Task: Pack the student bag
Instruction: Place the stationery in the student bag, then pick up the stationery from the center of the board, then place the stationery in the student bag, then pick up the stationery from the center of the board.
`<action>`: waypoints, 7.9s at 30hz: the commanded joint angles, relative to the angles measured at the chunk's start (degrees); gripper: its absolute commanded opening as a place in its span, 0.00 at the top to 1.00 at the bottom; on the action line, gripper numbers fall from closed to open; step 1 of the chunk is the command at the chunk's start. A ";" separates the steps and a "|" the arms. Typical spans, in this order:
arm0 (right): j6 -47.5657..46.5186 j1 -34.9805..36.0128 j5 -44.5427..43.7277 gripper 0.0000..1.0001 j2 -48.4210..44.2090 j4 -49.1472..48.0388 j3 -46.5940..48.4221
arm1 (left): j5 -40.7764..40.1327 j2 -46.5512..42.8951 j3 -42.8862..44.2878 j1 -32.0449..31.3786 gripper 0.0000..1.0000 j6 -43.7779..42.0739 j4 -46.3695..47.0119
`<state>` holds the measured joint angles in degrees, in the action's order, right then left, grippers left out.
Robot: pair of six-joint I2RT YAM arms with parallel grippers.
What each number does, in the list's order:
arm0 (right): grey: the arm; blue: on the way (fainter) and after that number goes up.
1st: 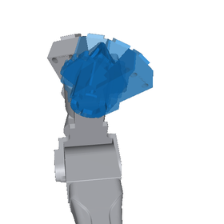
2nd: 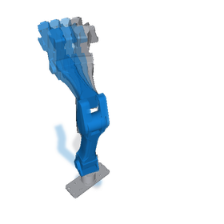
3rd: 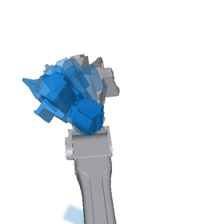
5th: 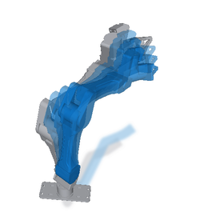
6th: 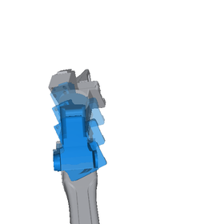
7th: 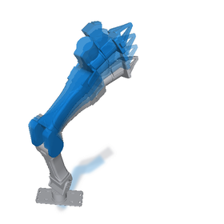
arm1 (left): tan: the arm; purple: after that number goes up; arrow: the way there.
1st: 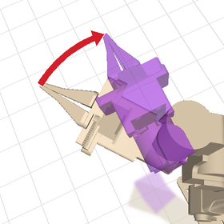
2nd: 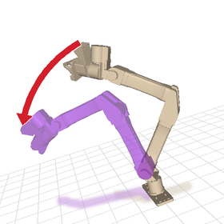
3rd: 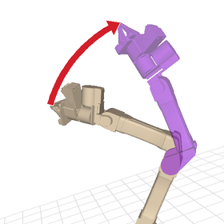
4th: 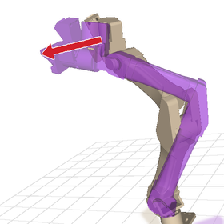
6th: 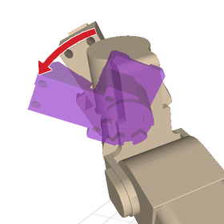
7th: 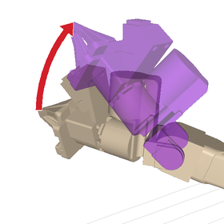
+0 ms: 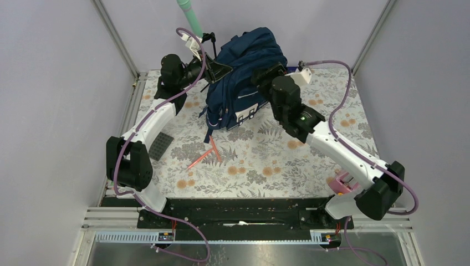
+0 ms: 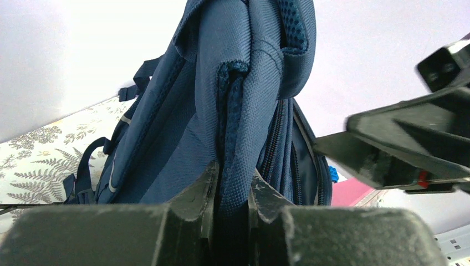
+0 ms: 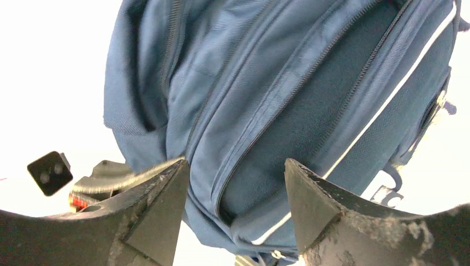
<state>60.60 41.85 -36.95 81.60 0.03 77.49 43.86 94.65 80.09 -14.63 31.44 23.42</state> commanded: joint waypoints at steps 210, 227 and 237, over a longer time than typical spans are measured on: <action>-17.19 31.91 2.08 0.25 22.10 -4.41 -6.39 | -10.49 -10.70 1.15 4.53 1.00 0.79 -3.60; -9.93 29.28 8.82 0.19 46.33 17.50 18.62 | -9.54 -11.02 1.13 4.53 1.00 1.59 -2.43; -8.11 27.69 10.24 0.15 54.23 28.29 30.15 | -9.13 -11.05 1.09 4.53 1.00 2.04 -1.89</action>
<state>50.15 70.48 -27.70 131.74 19.90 101.97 35.79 87.99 76.93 -11.16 32.62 14.61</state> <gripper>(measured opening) 0.843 0.143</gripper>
